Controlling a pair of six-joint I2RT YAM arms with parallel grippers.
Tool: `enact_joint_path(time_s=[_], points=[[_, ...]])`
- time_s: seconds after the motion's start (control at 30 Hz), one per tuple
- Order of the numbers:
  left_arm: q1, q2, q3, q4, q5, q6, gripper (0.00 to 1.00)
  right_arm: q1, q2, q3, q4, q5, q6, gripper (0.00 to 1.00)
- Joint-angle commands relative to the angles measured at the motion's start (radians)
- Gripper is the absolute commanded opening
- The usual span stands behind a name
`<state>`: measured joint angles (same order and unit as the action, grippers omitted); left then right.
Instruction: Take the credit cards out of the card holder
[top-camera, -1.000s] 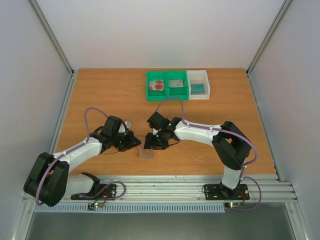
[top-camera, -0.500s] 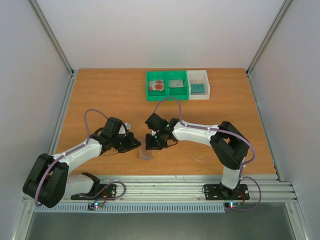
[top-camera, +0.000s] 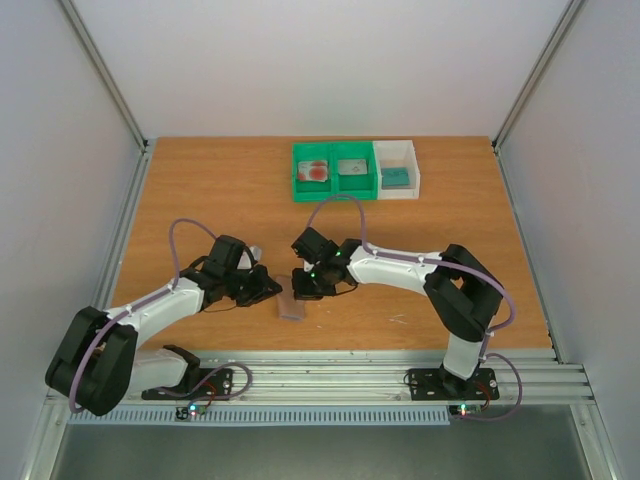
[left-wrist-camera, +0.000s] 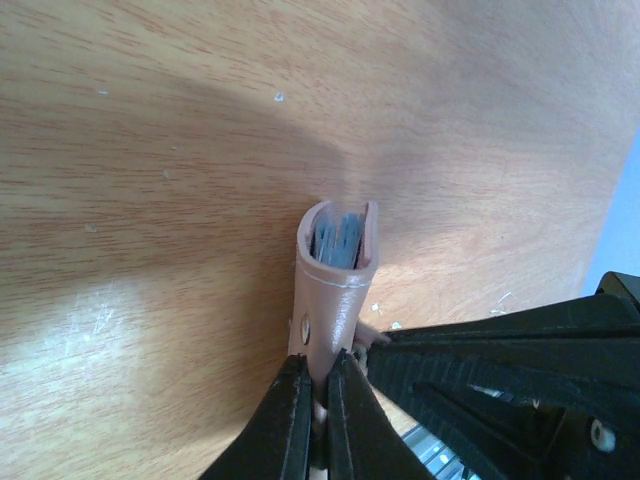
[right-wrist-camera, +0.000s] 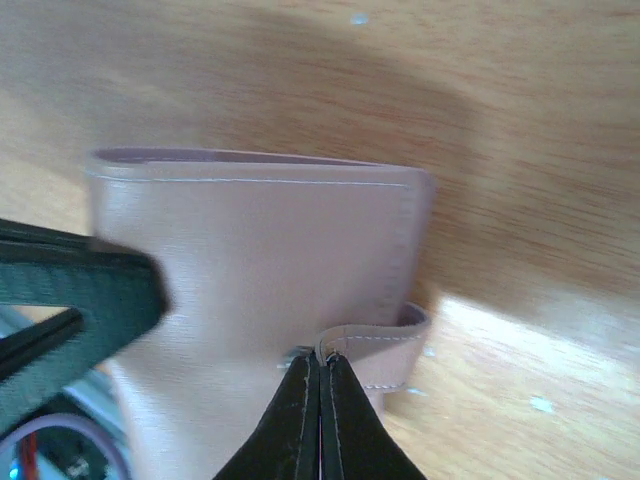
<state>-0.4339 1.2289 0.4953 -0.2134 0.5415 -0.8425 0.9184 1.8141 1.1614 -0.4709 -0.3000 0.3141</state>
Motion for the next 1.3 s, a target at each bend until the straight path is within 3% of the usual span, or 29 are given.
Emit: enact_joint_path(time_s=[0.0,0.37,0.43,0.57,0.9,1.27], points=[[-0.001,-0.003,-0.007,0.028,-0.003,-0.001,0.00,-0.004,-0.042,-0.042,-0.061,0.099,-0.009,0.01],[0.000,0.066,0.011,0.049,-0.017,0.016,0.01,-0.004,-0.109,-0.072,-0.076,0.167,-0.006,0.01],[0.000,0.079,0.020,0.046,-0.018,0.017,0.04,-0.004,-0.127,-0.073,-0.078,0.174,-0.007,0.01],[0.000,0.068,0.056,-0.039,-0.057,0.046,0.28,-0.004,-0.156,-0.077,-0.082,0.181,-0.010,0.01],[0.000,-0.070,0.088,-0.171,-0.112,0.101,0.64,-0.004,-0.252,-0.076,-0.038,0.088,0.036,0.01],[-0.001,-0.082,0.052,-0.130,-0.027,0.127,0.69,-0.004,-0.303,-0.111,0.102,-0.046,0.083,0.01]])
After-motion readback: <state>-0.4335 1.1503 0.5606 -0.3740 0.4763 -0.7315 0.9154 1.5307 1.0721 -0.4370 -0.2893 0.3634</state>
